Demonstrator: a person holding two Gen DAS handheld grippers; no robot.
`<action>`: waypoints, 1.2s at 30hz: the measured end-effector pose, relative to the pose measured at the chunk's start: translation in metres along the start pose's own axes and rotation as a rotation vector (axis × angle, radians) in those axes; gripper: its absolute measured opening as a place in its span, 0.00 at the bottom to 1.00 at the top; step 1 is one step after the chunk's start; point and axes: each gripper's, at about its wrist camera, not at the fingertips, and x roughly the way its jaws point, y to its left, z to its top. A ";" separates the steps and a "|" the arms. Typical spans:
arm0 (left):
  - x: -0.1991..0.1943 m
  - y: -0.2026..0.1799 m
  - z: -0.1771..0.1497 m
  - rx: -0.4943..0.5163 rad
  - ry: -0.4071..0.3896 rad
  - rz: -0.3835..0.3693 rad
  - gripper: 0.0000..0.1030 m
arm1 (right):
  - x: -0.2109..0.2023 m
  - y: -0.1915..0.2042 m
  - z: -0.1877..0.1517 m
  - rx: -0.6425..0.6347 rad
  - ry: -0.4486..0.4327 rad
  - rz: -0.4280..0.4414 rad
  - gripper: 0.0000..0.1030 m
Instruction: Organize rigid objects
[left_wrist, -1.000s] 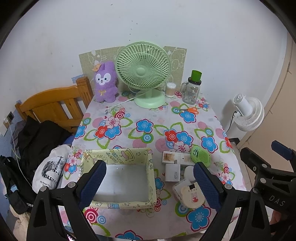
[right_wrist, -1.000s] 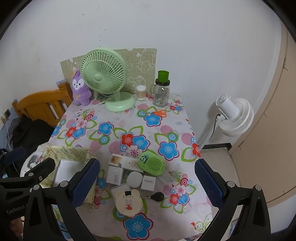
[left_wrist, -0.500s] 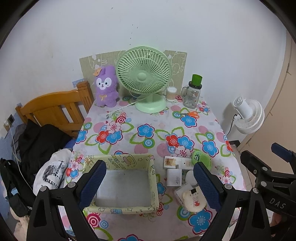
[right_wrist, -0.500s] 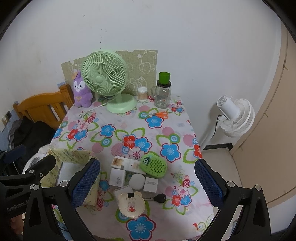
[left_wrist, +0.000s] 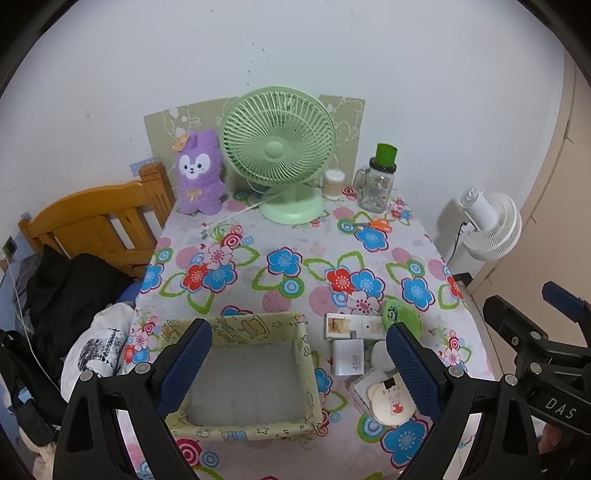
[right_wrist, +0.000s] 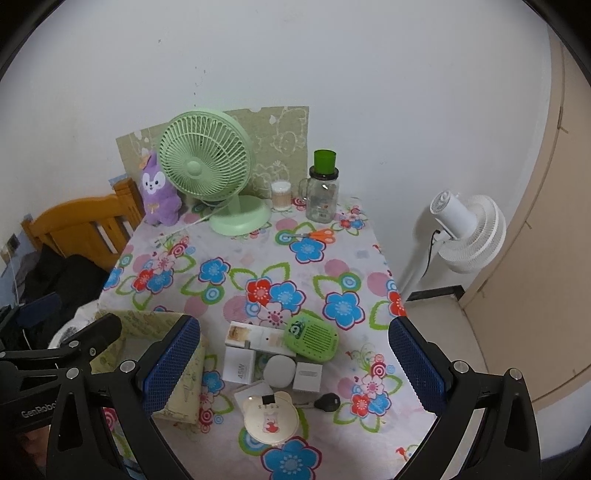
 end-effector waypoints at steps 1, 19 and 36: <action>0.001 -0.001 0.000 0.001 0.004 -0.005 0.94 | 0.001 -0.001 0.000 -0.002 0.002 -0.002 1.00; 0.060 -0.046 -0.014 -0.087 0.135 0.023 0.94 | 0.063 -0.053 -0.002 -0.047 0.123 0.145 1.00; 0.120 -0.108 -0.041 -0.099 0.291 0.031 0.94 | 0.133 -0.082 -0.021 -0.186 0.233 0.162 1.00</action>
